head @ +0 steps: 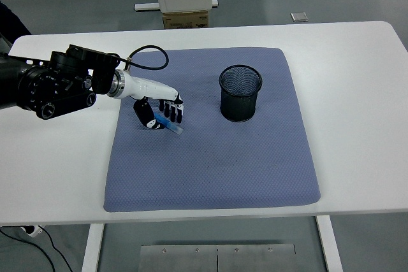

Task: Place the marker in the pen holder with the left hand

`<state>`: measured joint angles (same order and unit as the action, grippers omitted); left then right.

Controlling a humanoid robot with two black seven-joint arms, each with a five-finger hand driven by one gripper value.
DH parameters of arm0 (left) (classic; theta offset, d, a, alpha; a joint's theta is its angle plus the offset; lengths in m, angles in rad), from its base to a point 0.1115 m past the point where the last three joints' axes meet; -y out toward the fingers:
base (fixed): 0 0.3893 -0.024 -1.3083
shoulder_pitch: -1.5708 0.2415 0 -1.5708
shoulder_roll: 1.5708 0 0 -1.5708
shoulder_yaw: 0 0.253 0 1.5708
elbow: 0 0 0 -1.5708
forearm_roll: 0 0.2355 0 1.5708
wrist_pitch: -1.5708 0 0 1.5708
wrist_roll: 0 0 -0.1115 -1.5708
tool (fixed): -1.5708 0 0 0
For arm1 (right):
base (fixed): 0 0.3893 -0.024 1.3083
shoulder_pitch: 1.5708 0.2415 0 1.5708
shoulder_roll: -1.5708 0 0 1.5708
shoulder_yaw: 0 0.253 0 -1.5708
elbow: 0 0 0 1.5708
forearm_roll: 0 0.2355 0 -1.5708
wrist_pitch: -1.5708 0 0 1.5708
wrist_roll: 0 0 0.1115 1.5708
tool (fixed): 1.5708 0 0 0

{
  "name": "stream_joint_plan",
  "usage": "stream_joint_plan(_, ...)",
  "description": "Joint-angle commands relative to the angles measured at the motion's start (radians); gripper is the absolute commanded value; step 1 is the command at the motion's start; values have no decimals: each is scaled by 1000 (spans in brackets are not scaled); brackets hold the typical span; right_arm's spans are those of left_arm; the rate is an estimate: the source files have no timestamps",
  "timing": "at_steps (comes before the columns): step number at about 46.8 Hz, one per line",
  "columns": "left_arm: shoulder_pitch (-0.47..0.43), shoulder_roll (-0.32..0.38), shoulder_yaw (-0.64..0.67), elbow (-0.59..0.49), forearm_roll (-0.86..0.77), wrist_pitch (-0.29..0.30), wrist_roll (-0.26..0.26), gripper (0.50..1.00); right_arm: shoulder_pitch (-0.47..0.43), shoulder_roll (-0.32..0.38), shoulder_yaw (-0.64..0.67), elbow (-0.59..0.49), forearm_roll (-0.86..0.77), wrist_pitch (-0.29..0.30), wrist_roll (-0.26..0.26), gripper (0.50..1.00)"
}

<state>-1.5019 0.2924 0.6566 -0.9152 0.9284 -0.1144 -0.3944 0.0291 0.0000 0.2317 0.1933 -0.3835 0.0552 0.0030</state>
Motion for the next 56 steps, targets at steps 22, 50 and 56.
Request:
stream_joint_plan(22,14,1,34,-5,9,48,0,587,0,0,0,0,0,0,0,1000)
stream_joint_plan(50,8,4,34,-5,7,47,-1,500,0,0,0,0,0,0,0,1000)
stream_joint_plan(56,-6,13,34,-5,6,45,-3,500,0,0,0,0,0,0,0,1000)
